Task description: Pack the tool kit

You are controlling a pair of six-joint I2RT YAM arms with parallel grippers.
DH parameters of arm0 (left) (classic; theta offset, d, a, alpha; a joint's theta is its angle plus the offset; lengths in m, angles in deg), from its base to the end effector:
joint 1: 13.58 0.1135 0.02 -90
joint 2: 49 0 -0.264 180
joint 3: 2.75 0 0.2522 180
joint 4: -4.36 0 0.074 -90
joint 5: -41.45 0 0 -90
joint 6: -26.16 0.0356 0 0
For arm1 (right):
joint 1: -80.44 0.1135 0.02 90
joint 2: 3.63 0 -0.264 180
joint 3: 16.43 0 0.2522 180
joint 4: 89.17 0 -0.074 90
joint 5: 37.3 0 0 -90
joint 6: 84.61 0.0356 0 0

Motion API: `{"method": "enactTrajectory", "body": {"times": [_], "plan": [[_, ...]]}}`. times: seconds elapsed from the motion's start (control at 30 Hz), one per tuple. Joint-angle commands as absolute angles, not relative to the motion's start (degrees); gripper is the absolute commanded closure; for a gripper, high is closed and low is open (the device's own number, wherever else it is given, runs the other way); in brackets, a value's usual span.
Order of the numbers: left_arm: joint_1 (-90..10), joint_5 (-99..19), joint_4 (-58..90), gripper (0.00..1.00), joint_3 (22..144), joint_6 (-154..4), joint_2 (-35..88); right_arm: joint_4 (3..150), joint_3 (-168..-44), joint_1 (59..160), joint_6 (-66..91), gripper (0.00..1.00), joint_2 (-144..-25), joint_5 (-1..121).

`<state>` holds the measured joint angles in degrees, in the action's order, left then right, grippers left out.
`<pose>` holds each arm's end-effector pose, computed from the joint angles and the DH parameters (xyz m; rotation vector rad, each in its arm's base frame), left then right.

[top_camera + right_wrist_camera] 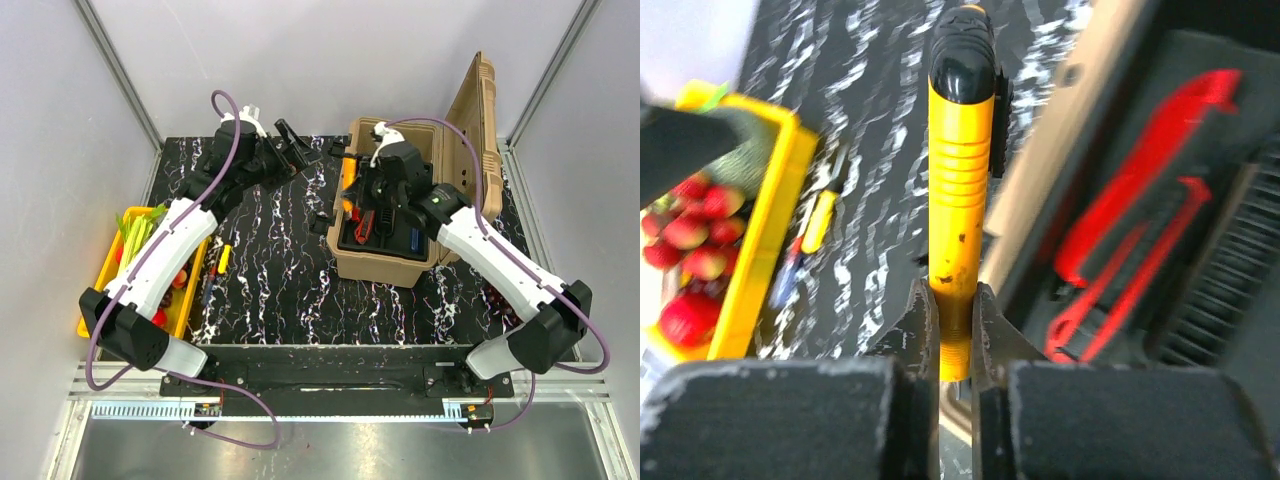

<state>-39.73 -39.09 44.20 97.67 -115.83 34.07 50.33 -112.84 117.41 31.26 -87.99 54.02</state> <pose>0.2934 -0.1506 0.4090 -0.3579 2.0819 -1.0239 0.2688 0.2034 0.3767 -0.2218 2.1307 0.6861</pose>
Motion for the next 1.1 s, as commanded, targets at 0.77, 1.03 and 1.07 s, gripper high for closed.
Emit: {"method": "enactTrajectory", "body": {"times": [0.77,1.03,1.07], "plan": [[-36.26,-53.20,49.58,0.01,94.34,-106.82,28.70,38.93,-110.17,113.13,38.79,0.96,-90.73,37.58],[-34.24,-62.34,56.26,0.01,93.11,-100.14,31.07,37.34,-111.49,113.05,38.71,0.56,-90.29,36.53],[-33.80,-62.52,56.79,0.01,92.50,-99.44,31.33,37.35,-111.84,113.04,38.53,0.52,-89.85,36.27]]}}
